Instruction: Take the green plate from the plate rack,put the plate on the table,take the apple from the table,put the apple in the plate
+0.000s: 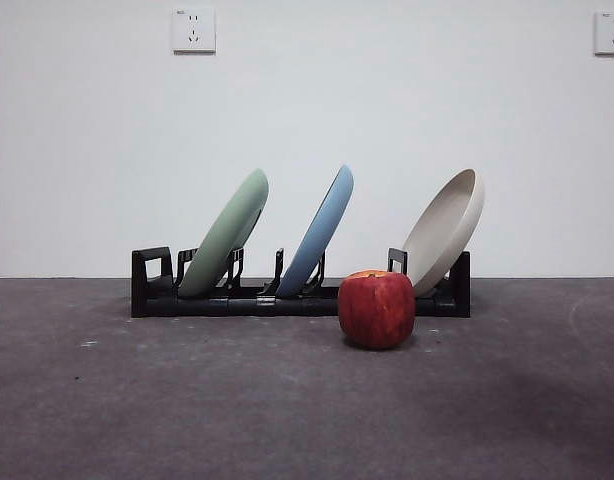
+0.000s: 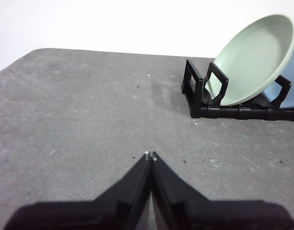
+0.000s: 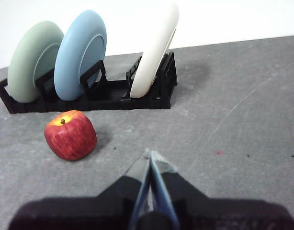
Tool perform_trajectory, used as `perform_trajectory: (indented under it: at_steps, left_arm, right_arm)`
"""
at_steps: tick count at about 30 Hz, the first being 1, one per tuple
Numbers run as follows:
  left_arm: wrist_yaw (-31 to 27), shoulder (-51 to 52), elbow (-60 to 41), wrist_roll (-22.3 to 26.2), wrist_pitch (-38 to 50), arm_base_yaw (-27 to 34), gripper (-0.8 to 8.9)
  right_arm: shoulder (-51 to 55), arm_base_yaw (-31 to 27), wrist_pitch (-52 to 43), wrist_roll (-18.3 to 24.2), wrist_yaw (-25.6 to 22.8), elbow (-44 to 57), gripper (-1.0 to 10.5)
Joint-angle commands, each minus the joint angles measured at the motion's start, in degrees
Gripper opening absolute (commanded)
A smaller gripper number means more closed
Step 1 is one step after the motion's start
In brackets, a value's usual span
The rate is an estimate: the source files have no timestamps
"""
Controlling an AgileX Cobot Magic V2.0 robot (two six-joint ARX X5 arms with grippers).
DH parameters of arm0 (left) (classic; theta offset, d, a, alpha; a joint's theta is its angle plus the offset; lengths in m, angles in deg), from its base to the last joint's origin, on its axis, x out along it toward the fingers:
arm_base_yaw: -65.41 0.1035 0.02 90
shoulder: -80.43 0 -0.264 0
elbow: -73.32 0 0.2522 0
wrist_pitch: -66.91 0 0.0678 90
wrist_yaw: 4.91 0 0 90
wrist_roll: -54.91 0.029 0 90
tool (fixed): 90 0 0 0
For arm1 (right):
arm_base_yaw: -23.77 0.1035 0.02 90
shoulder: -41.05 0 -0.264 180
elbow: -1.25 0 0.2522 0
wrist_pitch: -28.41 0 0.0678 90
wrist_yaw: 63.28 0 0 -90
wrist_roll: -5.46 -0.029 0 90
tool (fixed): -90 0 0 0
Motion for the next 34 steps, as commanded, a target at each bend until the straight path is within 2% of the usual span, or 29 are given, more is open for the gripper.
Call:
perform_trajectory:
  at_steps: [1,4,8,11,15,20,25,29,34]
  left_arm:
    - [-0.2,0.1,-0.7,-0.4,0.1,0.1,-0.03]
    - [-0.1,0.1,-0.7,-0.4,0.0,0.1,-0.03]
    - [-0.2,0.1,-0.7,-0.2,-1.1,0.1,-0.03]
    - [0.5,0.1,-0.7,-2.0,0.1,0.1,-0.03]
    - [4.7,0.1,0.4,-4.0,1.8,0.0,-0.07]
    - [5.0,0.0,5.5,-9.5,0.2,0.0,-0.07]
    - [7.8,-1.8,12.1,-9.8,-1.9,0.0,-0.07]
    - [11.5,-6.6,18.6,-9.3,-7.0,0.0,-0.07]
    - [19.2,-13.7,25.6,-6.7,-12.2,0.0,-0.07]
  right_arm:
    - [0.0,0.1,0.5,-2.0,0.1,0.6,0.0]
    - [0.0,0.1,0.5,-2.0,0.2,0.6,0.0]
    - [0.0,0.1,0.4,-5.2,0.1,0.4,-0.1]
    - [0.0,0.1,0.5,-6.4,0.2,-0.4,-0.1]
    - [-0.1,0.1,0.5,-6.6,0.1,-2.8,-0.1]
    - [-1.7,0.1,0.4,-9.3,-0.2,-7.4,-0.1]
    - [-6.7,0.1,1.1,-9.5,0.4,-13.0,-0.1]
    - [-13.7,0.1,5.9,-9.0,5.3,-20.2,-0.1]
    - [-23.1,0.1,13.9,-3.9,12.7,-29.7,-0.1]
